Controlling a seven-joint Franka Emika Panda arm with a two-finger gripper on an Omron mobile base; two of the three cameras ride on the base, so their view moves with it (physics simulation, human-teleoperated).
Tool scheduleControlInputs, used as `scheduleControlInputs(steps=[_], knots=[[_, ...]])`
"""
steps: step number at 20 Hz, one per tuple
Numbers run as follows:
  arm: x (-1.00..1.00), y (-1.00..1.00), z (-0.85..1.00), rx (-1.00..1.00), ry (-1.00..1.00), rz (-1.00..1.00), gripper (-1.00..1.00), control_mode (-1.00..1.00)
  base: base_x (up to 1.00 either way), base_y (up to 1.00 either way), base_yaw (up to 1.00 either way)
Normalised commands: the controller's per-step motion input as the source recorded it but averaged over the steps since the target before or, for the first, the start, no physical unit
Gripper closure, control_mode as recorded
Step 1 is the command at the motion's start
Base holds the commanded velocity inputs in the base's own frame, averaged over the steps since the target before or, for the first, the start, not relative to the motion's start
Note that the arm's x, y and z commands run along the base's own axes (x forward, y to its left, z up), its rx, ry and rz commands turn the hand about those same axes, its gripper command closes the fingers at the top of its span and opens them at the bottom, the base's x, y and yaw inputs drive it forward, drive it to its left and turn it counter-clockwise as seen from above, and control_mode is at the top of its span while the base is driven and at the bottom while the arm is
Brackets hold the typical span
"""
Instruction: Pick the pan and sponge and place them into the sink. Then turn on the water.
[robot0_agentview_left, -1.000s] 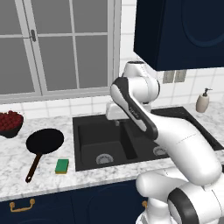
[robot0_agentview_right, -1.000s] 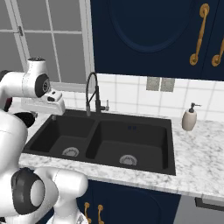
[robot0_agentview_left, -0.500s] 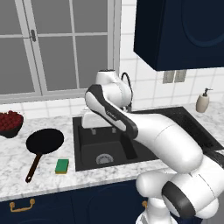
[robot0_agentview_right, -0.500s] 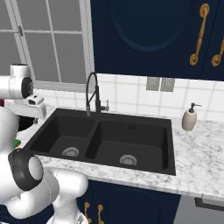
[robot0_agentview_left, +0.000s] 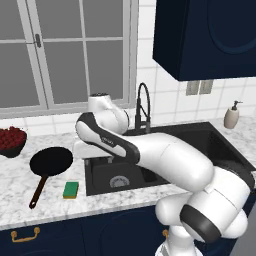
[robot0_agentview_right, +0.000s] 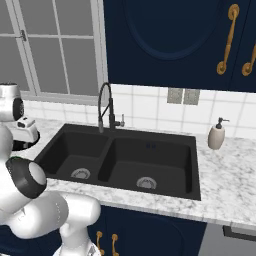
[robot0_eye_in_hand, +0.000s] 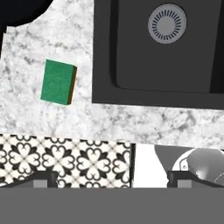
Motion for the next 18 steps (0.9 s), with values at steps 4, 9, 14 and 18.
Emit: scheduleControlInputs(steps=[4, 9, 14, 18], knots=[[0.00, 0.72, -0.29, 0.00, 0.00, 0.00, -1.00, -1.00, 0.00, 0.00, 0.00], [0.04, 0.74, -0.26, 0.00, 0.00, -0.01, -1.00, -1.00, 0.00, 0.00, 0.00], [0.09, 0.63, -0.02, 0.00, 0.00, -0.07, -1.00, -1.00, 0.00, 0.00, 0.00], [0.20, 0.61, -0.04, -0.01, 0.00, -0.06, -1.00, -1.00, 0.00, 0.00, 0.00]])
